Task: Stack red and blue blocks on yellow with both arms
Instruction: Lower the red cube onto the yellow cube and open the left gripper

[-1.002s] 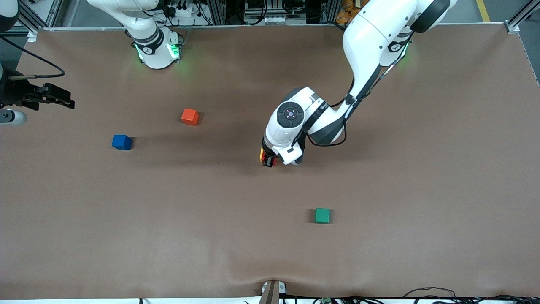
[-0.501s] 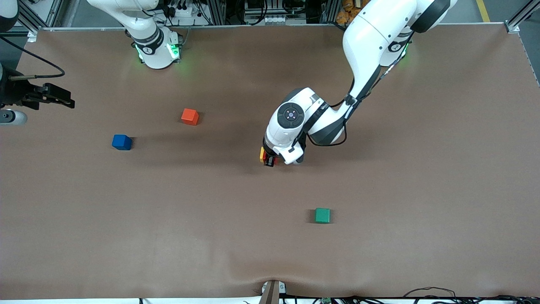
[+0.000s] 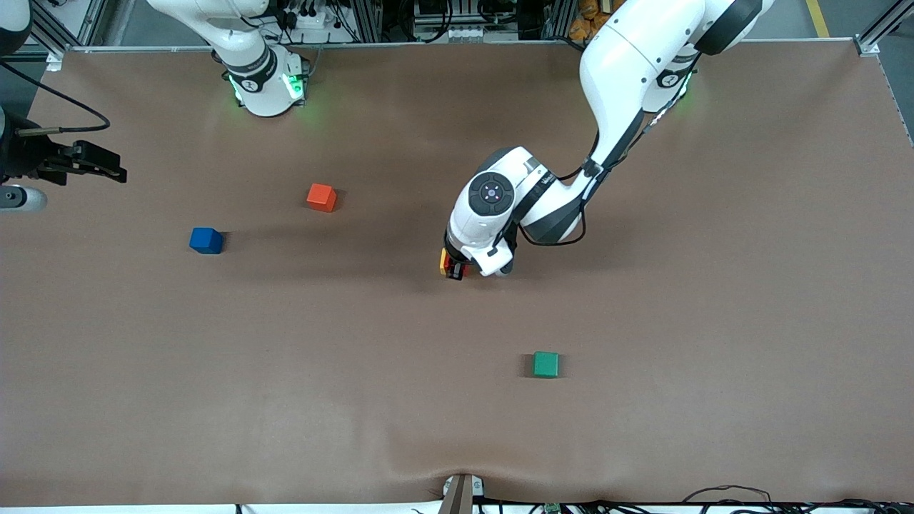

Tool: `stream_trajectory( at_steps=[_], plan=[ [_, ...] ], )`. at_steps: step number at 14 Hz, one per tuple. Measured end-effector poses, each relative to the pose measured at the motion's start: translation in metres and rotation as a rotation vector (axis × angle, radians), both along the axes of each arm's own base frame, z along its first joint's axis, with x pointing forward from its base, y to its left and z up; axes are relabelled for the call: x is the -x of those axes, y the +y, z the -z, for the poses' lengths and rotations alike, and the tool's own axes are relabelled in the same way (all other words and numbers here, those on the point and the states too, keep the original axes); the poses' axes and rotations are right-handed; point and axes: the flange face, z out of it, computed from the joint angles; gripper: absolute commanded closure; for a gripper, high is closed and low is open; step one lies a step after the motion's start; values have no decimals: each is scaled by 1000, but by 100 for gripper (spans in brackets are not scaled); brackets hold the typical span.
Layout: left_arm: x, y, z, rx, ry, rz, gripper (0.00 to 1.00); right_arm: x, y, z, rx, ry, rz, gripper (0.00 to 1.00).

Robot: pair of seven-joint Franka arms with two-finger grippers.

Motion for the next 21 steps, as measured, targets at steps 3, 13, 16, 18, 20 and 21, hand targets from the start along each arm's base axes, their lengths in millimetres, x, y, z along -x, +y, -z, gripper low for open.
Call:
stream_trajectory(
  at_steps=[3, 13, 16, 18, 20, 21],
  plan=[
    [2, -1, 0, 7, 6, -4, 100, 0, 0, 0, 0, 2, 0, 0],
    [9, -2, 3, 40, -23, -8, 100, 1, -1, 2, -1, 16, 2, 0],
    [15, -2, 3, 41, -25, -4, 100, 1, -4, 4, -1, 27, 8, 0],
    [16, -1, 3, 42, -26, -4, 88, 0, -5, 6, -2, 31, 9, 0],
    [16, -1, 3, 42, -26, -4, 71, 0, -5, 8, -2, 34, 9, 0],
    [16, -1, 3, 42, -26, -5, 51, 0, -5, 8, -2, 35, 9, 0]
  ],
)
